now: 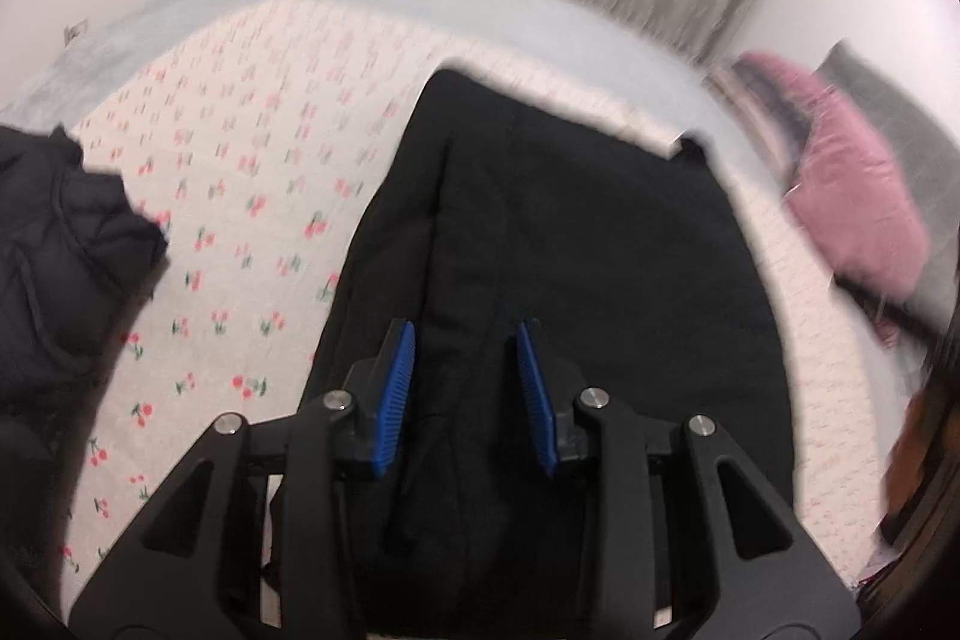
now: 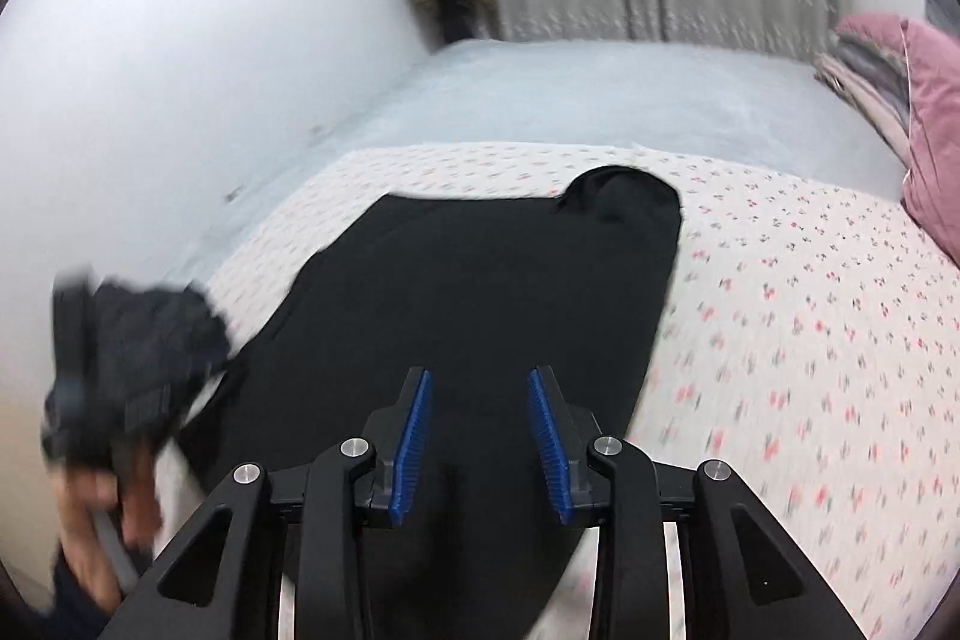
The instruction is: Fold large clothes
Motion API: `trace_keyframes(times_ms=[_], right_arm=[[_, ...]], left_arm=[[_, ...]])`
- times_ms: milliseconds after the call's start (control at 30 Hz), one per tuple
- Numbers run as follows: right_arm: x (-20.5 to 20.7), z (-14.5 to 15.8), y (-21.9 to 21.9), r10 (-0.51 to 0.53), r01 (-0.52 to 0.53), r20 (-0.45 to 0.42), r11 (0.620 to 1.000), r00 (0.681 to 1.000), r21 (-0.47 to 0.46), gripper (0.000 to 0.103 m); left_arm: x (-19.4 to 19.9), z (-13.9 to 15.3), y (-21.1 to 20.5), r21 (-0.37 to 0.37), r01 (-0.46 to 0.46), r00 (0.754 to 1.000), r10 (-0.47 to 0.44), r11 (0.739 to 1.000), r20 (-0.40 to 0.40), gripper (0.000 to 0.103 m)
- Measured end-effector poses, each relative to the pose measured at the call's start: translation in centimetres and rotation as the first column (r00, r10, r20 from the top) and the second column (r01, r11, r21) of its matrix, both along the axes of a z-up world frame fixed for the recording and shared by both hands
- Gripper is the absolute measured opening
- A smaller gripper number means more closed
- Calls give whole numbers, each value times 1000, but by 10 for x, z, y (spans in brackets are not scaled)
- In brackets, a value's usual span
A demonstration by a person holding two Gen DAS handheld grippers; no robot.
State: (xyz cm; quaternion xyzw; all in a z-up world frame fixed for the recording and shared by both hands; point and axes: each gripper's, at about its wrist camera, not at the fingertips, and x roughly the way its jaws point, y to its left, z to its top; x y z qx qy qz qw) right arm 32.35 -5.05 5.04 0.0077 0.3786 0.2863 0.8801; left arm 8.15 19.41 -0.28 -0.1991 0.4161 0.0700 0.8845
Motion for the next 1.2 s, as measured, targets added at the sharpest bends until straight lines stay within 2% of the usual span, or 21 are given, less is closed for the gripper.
trace_keyframes(times_ms=[33, 133, 300, 333, 433, 533, 800, 867, 933, 967, 1100, 1200], right_arm=[[23, -1, 4, -20, 20, -32, 1000, 999, -8, 35], [77, -16, 20, -51, 46, -118, 998, 992, -46, 35], [124, -56, 45, -76, 55, -209, 993, 975, -104, 35], [129, -70, 54, -72, 40, -220, 989, 973, -144, 35], [122, -95, 81, -75, 25, -168, 959, 983, -281, 36], [120, -95, 87, -93, 41, -150, 948, 984, -317, 37], [105, -85, 69, -101, 70, -103, 961, 990, -267, 38], [92, -72, 58, -100, 72, -115, 971, 988, -228, 46], [74, -59, 43, -90, 71, -117, 986, 989, -151, 59], [64, -54, 36, -87, 72, -111, 989, 990, -128, 68], [26, -46, 7, -45, 36, -113, 996, 993, -78, 74], [2, -50, -17, -38, 33, -151, 999, 988, -33, 78]], left_arm=[[4, -7, 0, -9, -1, 1000, 0, 1000, -27, 41], [11, -16, 3, -47, -15, 998, 13, 999, -55, 41], [15, -21, -2, -7, -17, 997, 16, 1000, -70, 41], [15, -21, -4, 11, -14, 997, 15, 1000, -71, 41], [15, -21, -5, 27, -21, 997, 23, 999, -75, 41], [14, -22, -4, 27, -25, 997, 27, 999, -76, 41], [12, -23, -6, 48, -21, 997, 25, 999, -66, 41], [11, -23, -7, 42, -22, 998, 24, 999, -62, 42], [10, -22, -7, 39, -20, 998, 22, 999, -58, 41], [9, -21, -7, 36, -19, 998, 21, 999, -54, 41], [2, -17, -2, 3, -3, 999, 3, 1000, -35, 42], [-6, -15, 6, -46, 4, 1000, -5, 999, -20, 44]])
